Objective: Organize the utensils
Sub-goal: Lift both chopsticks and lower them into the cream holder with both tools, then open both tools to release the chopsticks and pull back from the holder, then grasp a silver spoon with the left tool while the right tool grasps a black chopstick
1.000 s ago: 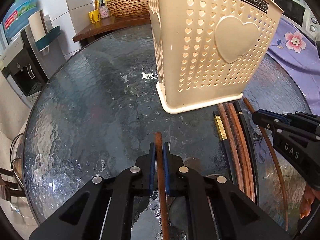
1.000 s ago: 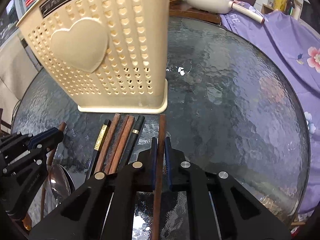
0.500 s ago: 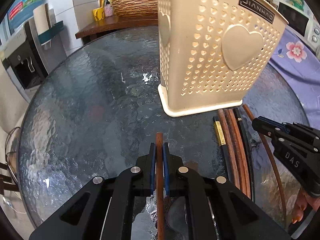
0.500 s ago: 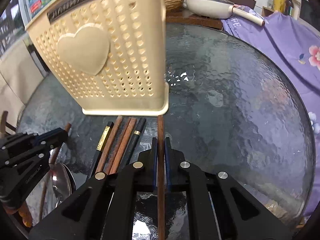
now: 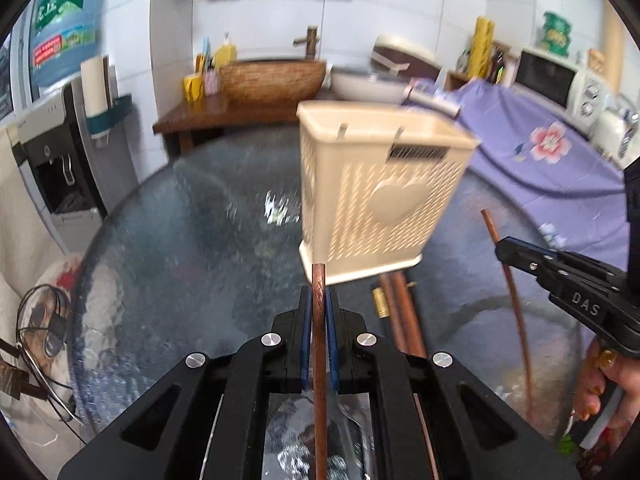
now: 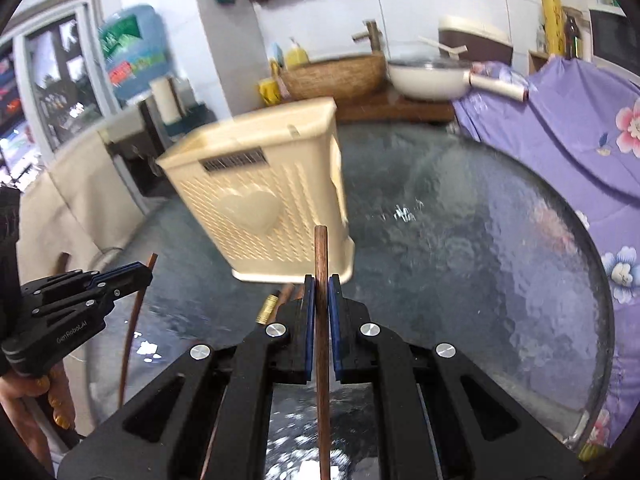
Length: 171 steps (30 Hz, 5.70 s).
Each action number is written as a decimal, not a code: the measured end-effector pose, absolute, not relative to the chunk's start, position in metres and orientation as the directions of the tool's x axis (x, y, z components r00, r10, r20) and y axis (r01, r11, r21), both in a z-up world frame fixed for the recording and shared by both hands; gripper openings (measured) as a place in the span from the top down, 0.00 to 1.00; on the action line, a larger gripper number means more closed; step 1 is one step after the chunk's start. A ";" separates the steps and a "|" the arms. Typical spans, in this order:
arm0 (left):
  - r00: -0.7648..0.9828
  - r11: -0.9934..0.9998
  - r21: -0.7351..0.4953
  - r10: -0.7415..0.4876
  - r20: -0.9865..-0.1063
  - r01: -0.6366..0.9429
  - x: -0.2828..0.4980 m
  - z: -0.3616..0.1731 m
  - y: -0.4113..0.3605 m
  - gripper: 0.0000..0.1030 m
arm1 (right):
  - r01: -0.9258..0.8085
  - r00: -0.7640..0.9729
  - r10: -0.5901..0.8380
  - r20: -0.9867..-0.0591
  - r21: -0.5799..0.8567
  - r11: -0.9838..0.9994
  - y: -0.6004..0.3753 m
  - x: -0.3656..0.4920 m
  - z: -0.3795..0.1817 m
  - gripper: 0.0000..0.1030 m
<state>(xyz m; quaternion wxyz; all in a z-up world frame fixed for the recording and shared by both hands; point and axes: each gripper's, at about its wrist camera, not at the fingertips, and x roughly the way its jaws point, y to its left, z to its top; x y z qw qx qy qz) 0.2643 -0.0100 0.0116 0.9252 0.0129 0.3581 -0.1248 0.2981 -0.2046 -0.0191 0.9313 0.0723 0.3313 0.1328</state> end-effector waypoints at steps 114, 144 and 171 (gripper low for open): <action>0.639 0.981 -0.105 -0.184 -0.747 0.160 0.230 -0.057 0.022 0.32 | -0.227 0.619 0.235 -0.750 0.115 0.967 -0.164 0.278 -0.079 0.55; 0.604 0.982 -0.045 -0.149 -0.783 0.184 0.228 -0.080 -0.003 0.45 | -0.208 0.562 0.187 -0.806 0.082 0.975 -0.156 0.295 -0.094 0.62; 0.610 0.994 0.015 -0.054 -0.791 0.108 0.248 -0.081 -0.006 0.52 | -0.114 0.582 0.094 -0.808 0.033 0.993 -0.165 0.353 -0.095 0.73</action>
